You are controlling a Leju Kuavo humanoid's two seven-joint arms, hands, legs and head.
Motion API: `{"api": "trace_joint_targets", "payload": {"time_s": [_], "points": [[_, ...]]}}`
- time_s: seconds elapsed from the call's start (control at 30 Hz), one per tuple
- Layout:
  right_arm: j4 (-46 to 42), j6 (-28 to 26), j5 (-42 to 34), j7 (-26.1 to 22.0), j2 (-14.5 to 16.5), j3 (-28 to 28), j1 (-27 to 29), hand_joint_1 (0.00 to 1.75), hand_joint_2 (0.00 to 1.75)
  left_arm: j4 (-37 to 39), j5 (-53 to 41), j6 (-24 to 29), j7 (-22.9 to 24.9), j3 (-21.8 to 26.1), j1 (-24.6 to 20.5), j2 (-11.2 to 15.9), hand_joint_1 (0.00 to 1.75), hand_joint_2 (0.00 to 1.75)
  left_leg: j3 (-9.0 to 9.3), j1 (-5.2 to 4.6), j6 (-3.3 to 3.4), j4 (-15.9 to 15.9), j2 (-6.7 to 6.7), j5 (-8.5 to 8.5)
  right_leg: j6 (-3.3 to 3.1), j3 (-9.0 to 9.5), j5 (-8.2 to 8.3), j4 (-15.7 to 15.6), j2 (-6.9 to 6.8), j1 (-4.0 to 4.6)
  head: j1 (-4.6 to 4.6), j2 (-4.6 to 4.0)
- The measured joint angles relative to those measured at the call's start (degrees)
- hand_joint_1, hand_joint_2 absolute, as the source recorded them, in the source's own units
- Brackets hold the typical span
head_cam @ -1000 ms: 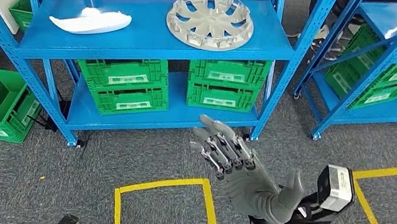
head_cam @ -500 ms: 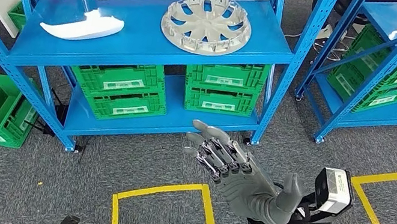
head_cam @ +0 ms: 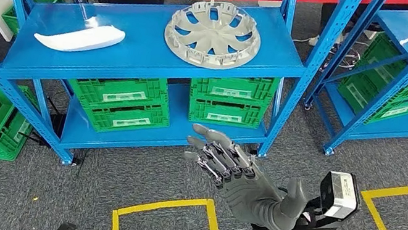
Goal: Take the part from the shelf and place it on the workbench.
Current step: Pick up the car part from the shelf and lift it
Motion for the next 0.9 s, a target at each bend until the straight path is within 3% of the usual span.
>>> {"api": "trace_joint_targets", "payload": {"time_s": [0.1, 0.13, 0.17, 0.2, 0.27, 0.3, 0.33, 0.4, 0.43, 0.5, 0.63, 0.67, 0.7, 0.73, 0.8, 0.87, 0.9], "points": [[-0.02, 0.03, 0.02, 0.02, -0.16, 0.08, -0.07, 0.0, 0.0, 0.0, 0.02, 0.0, -0.02, 0.0, -0.02, -0.27, 0.0, 0.0, 1.5, 0.13, -0.13, -0.38, -0.22, -1.07, -0.16, -7.16, -2.54, 10.17, -0.04, -0.11, 0.1, 0.0], [-0.02, 0.03, 0.02, 0.03, -0.23, 0.09, -0.01, 0.0, 0.0, 0.01, 0.02, 0.0, -0.02, 0.0, 0.04, -0.38, 0.0, 0.0, 1.98, 0.14, -0.32, -0.36, -0.3, -1.57, -0.03, -9.3, -3.15, 12.16, -0.05, -0.16, 0.09, 0.0], [-0.02, 0.03, 0.02, 0.03, -0.3, 0.1, 0.01, 0.0, 0.0, 0.01, 0.03, 0.0, -0.02, 0.0, 0.11, -0.48, 0.0, 0.0, 2.58, 0.19, -0.55, -0.34, -0.38, -2.11, 0.31, -10.48, -2.92, 12.23, -0.06, -0.2, 0.1, 0.0], [-0.02, 0.05, 0.01, 0.03, -0.37, 0.12, 0.01, 0.0, 0.0, 0.0, 0.04, -0.01, -0.02, 0.0, 0.17, -0.57, 0.0, 0.0, 3.32, 0.3, -0.83, -0.28, -0.45, -2.7, 0.87, -10.48, -1.56, 10.14, -0.1, -0.27, 0.1, 0.0], [0.0, 0.14, -0.04, 0.11, -0.49, 0.17, -0.01, 0.0, 0.0, -0.01, 0.11, -0.03, -0.03, 0.01, 0.21, -0.65, 0.0, 0.0, 4.87, 0.49, -1.58, 0.05, -0.58, -4.22, 2.11, -8.52, 3.21, 2.74, -0.42, -0.45, 0.13, 0.0], [0.03, 0.2, -0.09, 0.21, -0.53, 0.23, -0.07, 0.0, 0.0, -0.02, 0.21, -0.04, -0.05, 0.0, 0.21, -0.62, 0.0, 0.0, 5.36, 0.48, -1.99, 0.27, -0.59, -5.01, 1.91, -7.62, 4.74, -0.03, -0.69, -0.4, 0.14, 0.0], [0.03, 0.26, -0.17, 0.32, -0.56, 0.3, -0.1, 0.0, 0.0, -0.04, 0.31, -0.04, -0.08, 0.0, 0.2, -0.57, 0.0, 0.0, 5.56, 0.41, -2.41, 0.44, -0.5, -5.72, 1.29, -7.02, 5.74, -1.54, -0.84, -0.31, 0.12, 0.0], [0.0, 0.37, -0.36, 0.45, -0.59, 0.4, -0.2, 0.0, 0.0, -0.1, 0.46, -0.03, -0.14, -0.01, 0.21, -0.45, 0.0, 0.0, 5.83, 0.41, -2.99, 0.75, -0.25, -6.46, -0.64, -6.6, 5.45, -1.72, -0.73, -0.13, 0.01, 0.0], [-0.03, 0.4, -0.44, 0.47, -0.56, 0.44, -0.18, 0.0, 0.0, -0.13, 0.48, -0.02, -0.18, -0.01, 0.2, -0.4, 0.0, 0.0, 5.79, 0.55, -3.2, 1.17, -0.12, -6.58, -1.15, -6.28, 5.44, -1.73, -0.47, -0.17, -0.07, 0.0], [-0.05, 0.45, -0.55, 0.48, -0.51, 0.49, -0.28, 0.0, 0.0, -0.22, 0.48, 0.03, -0.25, -0.02, 0.19, -0.36, 0.0, 0.0, 4.03, 0.89, -3.65, 4.63, -0.03, -6.98, -2.03, -5.54, 4.85, -1.82, -0.2, -0.21, -0.1, 0.0], [-0.06, 0.49, -0.55, 0.62, -0.53, 0.64, -0.37, 0.0, 0.0, -0.37, 0.51, 0.05, -0.3, -0.04, 0.56, -0.46, 0.0, 0.0, -5.69, 1.14, -4.51, 17.35, -0.01, -10.71, -2.83, -3.94, 3.24, -1.86, 0.13, 0.29, -0.16, 0.0], [-0.06, 0.49, -0.55, 0.66, -0.56, 0.68, -0.36, 0.0, 0.0, -0.38, 0.51, 0.04, -0.3, -0.07, 0.73, -0.5, 0.0, 0.0, -7.19, 1.1, -4.37, 18.01, -0.02, -10.56, -2.87, -3.3, 2.74, -1.85, 0.24, 0.52, -0.15, 0.0], [-0.06, 0.49, -0.55, 0.71, -0.57, 0.71, -0.37, 0.0, 0.0, -0.4, 0.52, 0.03, -0.3, -0.08, 0.83, -0.52, 0.0, 0.0, -7.67, 0.97, -3.96, 16.71, -0.01, -9.17, -2.9, -2.54, 2.19, -1.87, 0.32, 0.85, -0.15, 0.0], [-0.06, 0.49, -0.55, 0.75, -0.57, 0.74, -0.39, 0.0, 0.0, -0.43, 0.52, 0.03, -0.3, -0.1, 0.87, -0.54, 0.0, 0.0, -7.22, 0.71, -3.18, 13.71, -0.01, -6.61, -2.96, -1.69, 1.64, -1.9, 0.34, 1.22, -0.16, 0.0], [-0.07, 0.49, -0.54, 0.87, -0.56, 0.81, -0.42, 0.0, 0.0, -0.47, 0.52, 0.02, -0.3, -0.14, 0.85, -0.28, 0.0, 0.0, -5.46, -0.28, -0.67, 7.08, -0.16, -1.34, -3.05, -0.27, 0.63, -2.27, 0.41, 1.54, 0.03, 0.0], [-0.18, 0.48, -0.58, 0.97, -0.52, 0.87, -0.38, 0.0, 0.0, -0.56, 0.54, 0.0, -0.36, -0.21, 0.8, 0.18, 0.0, 0.0, -3.9, -1.37, 1.15, 3.25, -0.42, 0.49, -2.59, 0.79, 0.35, -2.83, 0.49, 1.22, 0.29, 0.0], [-0.3, 0.48, -0.61, 1.01, -0.51, 0.89, -0.29, 0.0, 0.0, -0.64, 0.54, -0.02, -0.38, -0.26, 0.82, 0.28, 0.0, 0.0, -3.08, -1.71, 1.52, 2.18, -0.47, 0.31, -1.93, 1.34, 0.73, -2.98, 0.45, 1.1, 0.38, 0.0]]}}
